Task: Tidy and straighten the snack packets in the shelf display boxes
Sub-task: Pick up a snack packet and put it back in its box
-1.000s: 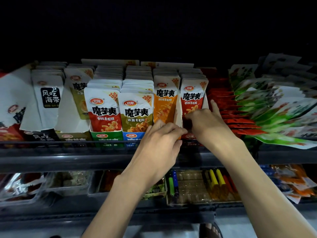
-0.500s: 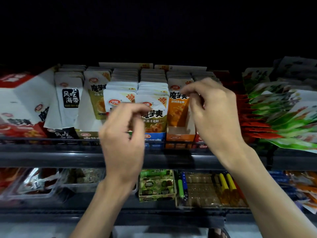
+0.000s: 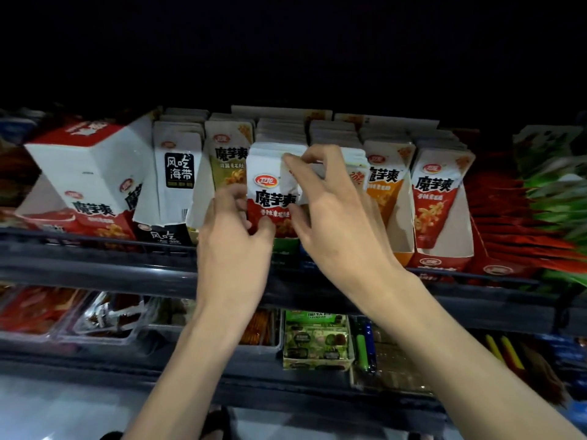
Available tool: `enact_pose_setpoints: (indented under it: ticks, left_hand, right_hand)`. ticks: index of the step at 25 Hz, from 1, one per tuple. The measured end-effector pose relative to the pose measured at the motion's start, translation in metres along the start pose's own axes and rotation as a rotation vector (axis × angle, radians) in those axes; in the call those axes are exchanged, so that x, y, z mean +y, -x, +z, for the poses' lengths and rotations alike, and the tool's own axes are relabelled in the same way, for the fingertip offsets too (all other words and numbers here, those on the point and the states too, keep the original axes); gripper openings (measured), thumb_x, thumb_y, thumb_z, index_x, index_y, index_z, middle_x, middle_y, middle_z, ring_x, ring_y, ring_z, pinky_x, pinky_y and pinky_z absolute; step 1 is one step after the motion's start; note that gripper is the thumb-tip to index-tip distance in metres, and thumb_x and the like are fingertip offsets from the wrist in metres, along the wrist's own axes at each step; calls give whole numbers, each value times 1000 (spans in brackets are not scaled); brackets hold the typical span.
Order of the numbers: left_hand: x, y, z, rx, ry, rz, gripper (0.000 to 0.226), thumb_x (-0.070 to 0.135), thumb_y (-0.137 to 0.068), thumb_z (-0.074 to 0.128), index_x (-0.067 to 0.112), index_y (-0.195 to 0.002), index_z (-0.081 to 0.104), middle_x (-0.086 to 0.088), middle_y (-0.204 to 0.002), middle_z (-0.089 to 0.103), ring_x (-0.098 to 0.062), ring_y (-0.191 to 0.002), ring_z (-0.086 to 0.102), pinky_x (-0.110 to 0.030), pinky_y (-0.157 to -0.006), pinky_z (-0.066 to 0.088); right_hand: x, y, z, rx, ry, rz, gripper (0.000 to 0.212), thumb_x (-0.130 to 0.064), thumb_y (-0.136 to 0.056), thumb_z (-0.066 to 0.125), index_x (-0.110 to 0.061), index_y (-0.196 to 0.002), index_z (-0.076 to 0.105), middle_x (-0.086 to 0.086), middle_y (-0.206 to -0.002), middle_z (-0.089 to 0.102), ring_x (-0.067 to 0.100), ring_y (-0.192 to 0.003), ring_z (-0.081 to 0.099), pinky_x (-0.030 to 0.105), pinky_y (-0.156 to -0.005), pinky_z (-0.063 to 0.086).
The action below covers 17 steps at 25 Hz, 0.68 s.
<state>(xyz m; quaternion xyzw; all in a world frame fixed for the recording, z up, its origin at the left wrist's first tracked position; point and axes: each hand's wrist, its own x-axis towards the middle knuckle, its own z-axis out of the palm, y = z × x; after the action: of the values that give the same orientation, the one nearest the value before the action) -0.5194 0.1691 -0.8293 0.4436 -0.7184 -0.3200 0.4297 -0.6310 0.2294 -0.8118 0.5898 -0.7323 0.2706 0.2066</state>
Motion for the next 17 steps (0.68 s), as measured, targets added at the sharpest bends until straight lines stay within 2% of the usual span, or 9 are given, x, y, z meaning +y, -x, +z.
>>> enact_pose_setpoints:
  ticks: [2, 5, 9, 13, 17]
  left_hand:
    - [1, 1, -2, 3, 14, -3, 34, 13, -87, 65, 22, -116, 52, 9, -98, 59, -7, -85, 58, -20, -72, 41]
    - [2, 3, -3, 1, 32, -6, 30, 14, -87, 65, 26, -110, 49, 14, -93, 58, 1, -81, 57, -15, -68, 42]
    - [3, 5, -3, 27, 39, 0, 27, 16, -87, 66, 25, -106, 50, 15, -86, 58, 1, -78, 58, -24, -71, 44]
    - [3, 5, -4, 30, 27, 2, 17, 20, -88, 65, 20, -103, 56, 9, -75, 61, -3, -71, 59, -29, -64, 43]
    - [-1, 3, -5, 23, 10, -12, 8, 17, -93, 59, 18, -100, 63, 4, -79, 66, -4, -69, 58, -19, -54, 36]
  right_hand:
    - [0, 2, 1, 7, -49, -3, 56, -12, -88, 69, -15, -140, 49, 5, -136, 44, 18, -97, 62, 35, -64, 58]
    - [-1, 6, 1, 19, -94, 9, 56, -9, -88, 68, -16, -140, 49, 5, -138, 43, 20, -104, 61, 38, -72, 59]
    - [-4, 7, -2, 37, -127, 11, 47, -10, -88, 68, -17, -132, 53, 5, -136, 44, 18, -93, 62, 29, -66, 57]
    - [-5, 4, -1, 81, -217, 28, 35, -9, -87, 68, -18, -119, 56, 0, -124, 48, 10, -94, 55, 21, -64, 45]
    - [-6, 3, 2, 125, -287, 97, 28, -11, -88, 70, -16, -111, 55, -3, -116, 46, 2, -86, 45, 14, -68, 39]
